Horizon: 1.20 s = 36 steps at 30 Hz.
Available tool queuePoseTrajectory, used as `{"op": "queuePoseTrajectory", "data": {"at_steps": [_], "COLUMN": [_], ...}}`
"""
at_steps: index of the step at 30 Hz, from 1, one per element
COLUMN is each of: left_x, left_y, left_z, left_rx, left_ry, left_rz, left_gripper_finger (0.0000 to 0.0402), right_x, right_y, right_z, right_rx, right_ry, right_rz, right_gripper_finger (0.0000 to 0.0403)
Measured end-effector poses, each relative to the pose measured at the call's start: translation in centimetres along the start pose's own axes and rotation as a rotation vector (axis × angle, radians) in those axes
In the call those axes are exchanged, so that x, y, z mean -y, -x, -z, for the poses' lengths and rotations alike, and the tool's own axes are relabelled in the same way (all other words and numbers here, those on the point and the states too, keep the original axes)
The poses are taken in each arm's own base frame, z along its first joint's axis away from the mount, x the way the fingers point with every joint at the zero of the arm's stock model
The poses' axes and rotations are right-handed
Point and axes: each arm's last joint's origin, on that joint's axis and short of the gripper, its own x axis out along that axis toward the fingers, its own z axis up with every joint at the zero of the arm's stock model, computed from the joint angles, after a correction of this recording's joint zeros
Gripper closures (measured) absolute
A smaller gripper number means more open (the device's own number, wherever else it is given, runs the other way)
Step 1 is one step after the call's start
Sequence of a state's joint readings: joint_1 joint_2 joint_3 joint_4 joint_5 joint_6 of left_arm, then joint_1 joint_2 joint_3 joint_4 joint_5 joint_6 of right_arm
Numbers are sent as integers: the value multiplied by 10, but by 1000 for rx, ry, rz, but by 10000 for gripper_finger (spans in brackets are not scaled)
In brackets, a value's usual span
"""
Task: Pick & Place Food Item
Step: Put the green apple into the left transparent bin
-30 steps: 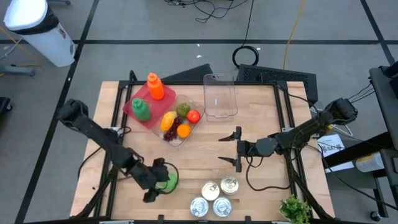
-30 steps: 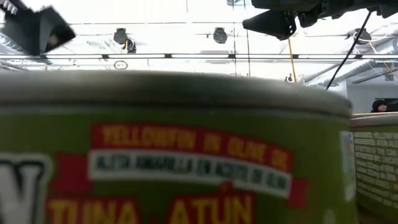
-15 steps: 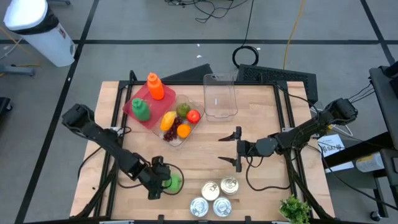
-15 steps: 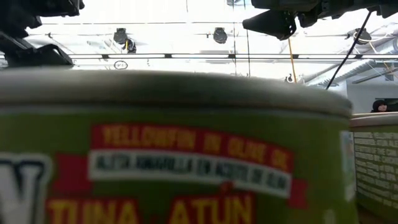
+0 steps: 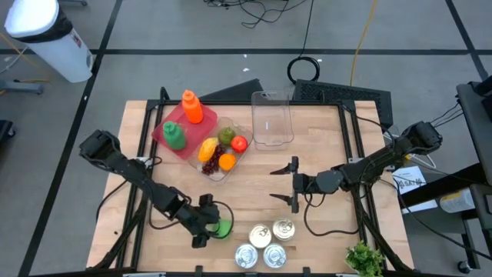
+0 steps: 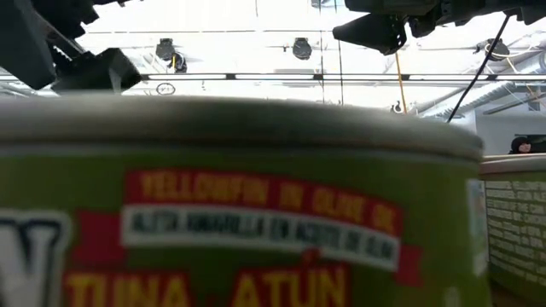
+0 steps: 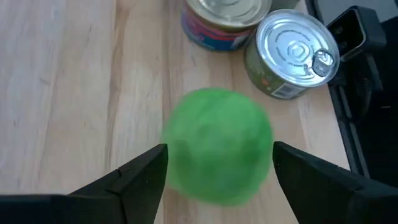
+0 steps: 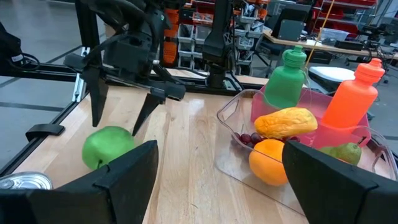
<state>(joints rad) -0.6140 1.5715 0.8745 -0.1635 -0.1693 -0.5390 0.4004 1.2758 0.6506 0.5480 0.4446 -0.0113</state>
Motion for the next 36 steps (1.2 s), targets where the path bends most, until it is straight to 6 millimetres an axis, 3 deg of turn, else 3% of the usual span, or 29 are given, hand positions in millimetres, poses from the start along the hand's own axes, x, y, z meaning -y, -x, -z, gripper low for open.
{"op": "queuePoseTrajectory", "data": {"at_steps": [10,20,27,33,36], "left_x": [-1,-18,-3,21,28], "left_y": [0,-3,5,19,20], "left_z": [-25,-25,-29,-41,-34], "left_rx": [186,125,99,116,110], "left_ry": [84,210,92,81,31], "left_rz": [113,40,11,49,4], "left_gripper_finger": [103,55,5,34,49], "right_x": [0,0,0,0,0], "right_y": [0,0,0,0,0], "right_z": [0,0,0,1,1], "right_rx": [0,0,-2,-5,-8], "right_ry": [0,-1,0,-10,-26], "right_rz": [0,0,-1,-1,-1], "right_gripper_finger": [81,80,80,80,80]}}
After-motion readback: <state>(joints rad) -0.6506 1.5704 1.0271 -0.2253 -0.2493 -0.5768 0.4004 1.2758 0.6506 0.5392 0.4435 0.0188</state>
